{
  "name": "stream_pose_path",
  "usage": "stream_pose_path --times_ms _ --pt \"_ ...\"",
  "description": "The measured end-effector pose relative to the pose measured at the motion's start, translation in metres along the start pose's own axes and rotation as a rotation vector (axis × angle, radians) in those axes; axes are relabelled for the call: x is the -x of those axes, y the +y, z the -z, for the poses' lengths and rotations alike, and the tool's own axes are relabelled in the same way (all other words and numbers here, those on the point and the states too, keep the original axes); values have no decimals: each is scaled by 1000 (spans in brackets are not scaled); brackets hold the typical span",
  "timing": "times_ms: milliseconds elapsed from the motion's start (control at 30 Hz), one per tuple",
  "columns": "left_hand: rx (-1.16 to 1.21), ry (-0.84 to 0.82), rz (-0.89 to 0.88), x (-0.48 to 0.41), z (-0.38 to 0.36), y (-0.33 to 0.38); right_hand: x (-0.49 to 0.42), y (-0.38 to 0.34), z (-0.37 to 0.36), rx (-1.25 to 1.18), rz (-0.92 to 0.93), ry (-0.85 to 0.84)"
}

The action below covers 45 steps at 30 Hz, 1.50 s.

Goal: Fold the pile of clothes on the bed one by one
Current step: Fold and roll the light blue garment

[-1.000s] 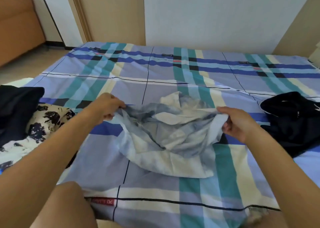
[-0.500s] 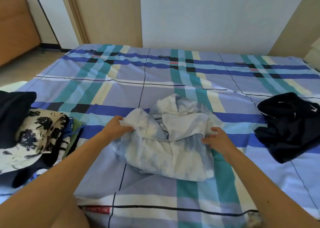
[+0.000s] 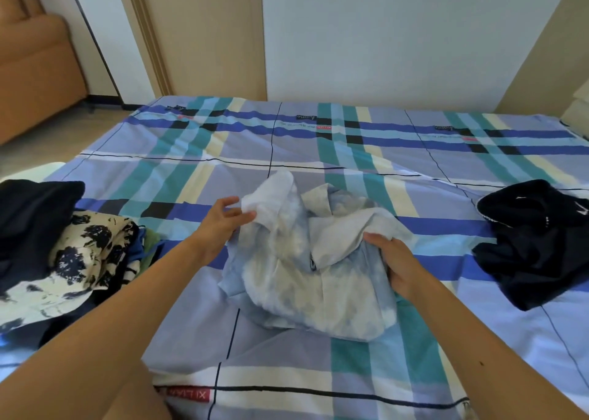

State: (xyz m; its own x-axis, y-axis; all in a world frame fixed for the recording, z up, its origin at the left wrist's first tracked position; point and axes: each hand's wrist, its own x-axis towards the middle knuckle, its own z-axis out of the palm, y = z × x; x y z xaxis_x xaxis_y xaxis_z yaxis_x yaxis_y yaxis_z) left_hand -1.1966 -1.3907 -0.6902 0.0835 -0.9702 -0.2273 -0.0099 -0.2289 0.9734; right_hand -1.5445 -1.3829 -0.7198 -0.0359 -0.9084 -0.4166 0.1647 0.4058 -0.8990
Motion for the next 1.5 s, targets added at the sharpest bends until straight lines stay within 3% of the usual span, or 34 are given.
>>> stream_pose_path --times_ms 100,200,333,400,467,600,667,767,933,1300,1400,1500 --pt "-390 -160 188 4 1 -6 10 -2 -2 13 -11 -46" --pt "-484 -179 254 0 -2 -5 7 -7 1 90 12 -37" --pt "-604 -117 41 -4 -10 38 2 -54 -5 246 39 -98" --pt "-516 -101 -95 -10 -13 85 -5 -105 -12 350 134 -120" --pt "-401 -49 -218 -20 -13 146 -6 -175 -23 482 294 -122" --pt "-295 92 -459 -28 -10 307 34 -349 -59 859 811 -69" --pt "-278 194 -587 -11 -8 400 74 -437 -75 993 1060 34" --pt "-243 242 -796 37 -1 531 145 -549 -85 881 1368 222" --pt "-266 180 -1002 106 17 649 244 -640 -87 628 1628 294" --pt "-242 132 -1168 145 14 722 305 -676 -58 384 1714 361" --pt "-249 120 -1145 141 12 723 301 -666 -58 366 1646 339" --pt "-360 -38 -1086 137 6 681 286 -626 -57 404 1475 173"
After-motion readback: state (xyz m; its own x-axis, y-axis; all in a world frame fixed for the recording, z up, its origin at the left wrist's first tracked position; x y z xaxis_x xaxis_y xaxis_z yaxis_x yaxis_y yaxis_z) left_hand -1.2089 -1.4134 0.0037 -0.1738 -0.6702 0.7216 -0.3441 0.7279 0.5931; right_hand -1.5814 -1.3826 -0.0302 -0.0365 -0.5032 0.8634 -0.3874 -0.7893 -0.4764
